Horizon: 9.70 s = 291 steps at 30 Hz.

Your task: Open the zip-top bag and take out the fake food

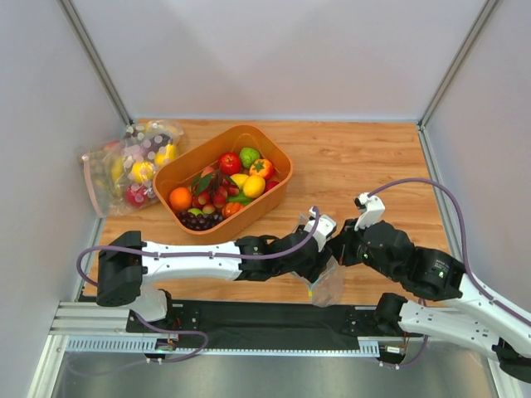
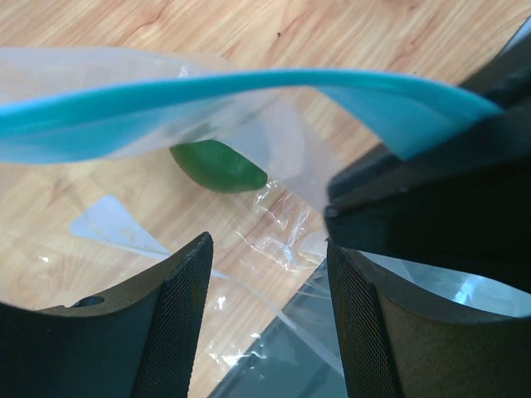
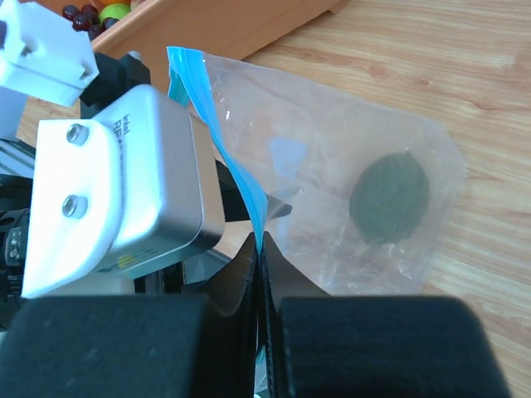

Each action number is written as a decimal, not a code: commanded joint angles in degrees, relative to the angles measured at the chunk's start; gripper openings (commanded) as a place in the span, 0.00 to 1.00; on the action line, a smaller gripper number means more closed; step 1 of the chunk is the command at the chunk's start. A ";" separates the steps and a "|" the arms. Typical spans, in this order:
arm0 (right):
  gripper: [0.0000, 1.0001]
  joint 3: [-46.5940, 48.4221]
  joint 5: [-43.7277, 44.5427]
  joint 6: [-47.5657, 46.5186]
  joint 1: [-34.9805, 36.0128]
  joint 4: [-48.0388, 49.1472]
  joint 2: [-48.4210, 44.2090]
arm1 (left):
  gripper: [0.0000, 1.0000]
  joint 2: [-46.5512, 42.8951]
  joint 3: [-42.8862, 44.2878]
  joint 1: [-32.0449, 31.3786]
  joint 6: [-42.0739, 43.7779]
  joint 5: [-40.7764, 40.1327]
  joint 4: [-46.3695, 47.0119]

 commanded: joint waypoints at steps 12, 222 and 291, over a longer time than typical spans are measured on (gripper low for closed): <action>0.01 1.97 2.30 1.71 0.90 0.12 -3.33 | 0.69 3.10 -4.48 -0.16 -2.10 -1.57 9.28; 0.47 -21.76 -21.07 -5.23 -23.01 39.48 30.95 | 0.95 7.40 -14.94 11.62 22.07 5.81 24.40; 0.36 -18.86 -9.21 -3.65 -25.20 20.94 22.87 | 0.54 -46.57 -5.63 33.04 18.29 4.57 -28.34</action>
